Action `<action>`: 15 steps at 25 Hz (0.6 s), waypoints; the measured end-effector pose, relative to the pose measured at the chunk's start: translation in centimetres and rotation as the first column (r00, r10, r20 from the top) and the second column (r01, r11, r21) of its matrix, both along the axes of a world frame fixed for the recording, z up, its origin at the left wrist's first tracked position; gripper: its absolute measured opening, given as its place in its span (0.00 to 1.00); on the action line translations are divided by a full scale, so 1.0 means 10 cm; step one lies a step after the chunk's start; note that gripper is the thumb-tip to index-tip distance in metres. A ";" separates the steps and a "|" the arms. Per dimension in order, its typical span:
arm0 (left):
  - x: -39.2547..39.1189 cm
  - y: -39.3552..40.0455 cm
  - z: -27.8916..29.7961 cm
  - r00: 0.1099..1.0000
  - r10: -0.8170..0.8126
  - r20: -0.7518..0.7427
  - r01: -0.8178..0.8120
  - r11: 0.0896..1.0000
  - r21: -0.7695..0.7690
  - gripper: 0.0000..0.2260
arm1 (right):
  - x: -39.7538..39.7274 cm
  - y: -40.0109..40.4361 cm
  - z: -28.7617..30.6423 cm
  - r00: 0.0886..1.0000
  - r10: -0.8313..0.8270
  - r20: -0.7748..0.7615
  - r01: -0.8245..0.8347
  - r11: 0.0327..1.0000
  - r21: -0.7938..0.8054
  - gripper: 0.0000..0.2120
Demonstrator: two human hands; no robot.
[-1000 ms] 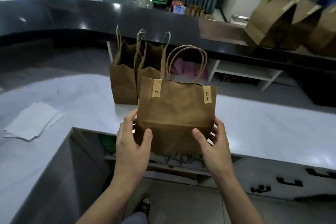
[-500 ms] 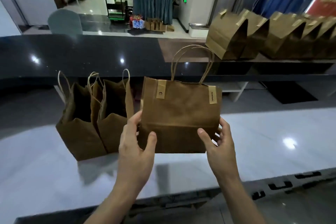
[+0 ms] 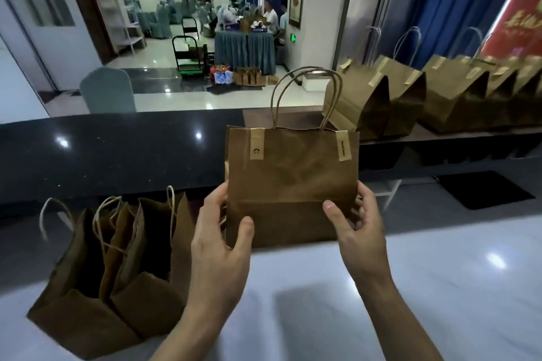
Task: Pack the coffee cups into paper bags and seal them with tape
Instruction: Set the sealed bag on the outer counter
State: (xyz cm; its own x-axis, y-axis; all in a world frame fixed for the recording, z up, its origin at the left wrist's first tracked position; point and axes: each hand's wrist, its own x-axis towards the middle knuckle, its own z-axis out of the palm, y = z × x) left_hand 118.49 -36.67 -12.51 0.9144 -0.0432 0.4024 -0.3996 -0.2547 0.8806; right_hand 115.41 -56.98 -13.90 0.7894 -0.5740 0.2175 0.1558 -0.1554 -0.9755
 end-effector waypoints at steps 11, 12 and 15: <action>0.68 -0.88 0.33 0.997 0.073 0.003 -0.073 0.996 -0.049 0.26 | 1.18 -0.84 0.42 0.988 0.150 0.048 -0.148 0.988 -0.032 0.22; 0.74 -0.94 0.31 0.997 0.081 -0.001 -0.081 0.995 -0.053 0.26 | 1.28 -0.89 0.43 0.987 0.154 0.051 -0.152 0.988 -0.031 0.22; 0.86 -1.06 0.26 0.995 0.096 -0.007 -0.096 0.993 -0.061 0.26 | 1.52 -0.99 0.39 0.984 0.170 0.047 -0.169 0.985 -0.021 0.21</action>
State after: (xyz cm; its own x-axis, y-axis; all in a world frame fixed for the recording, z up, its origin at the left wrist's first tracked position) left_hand 127.14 -47.24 -9.91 0.9147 0.0696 0.3982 -0.3725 -0.2371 0.8972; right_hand 130.56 -66.86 -10.01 0.8632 -0.4287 0.2667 0.2286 -0.1390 -0.9635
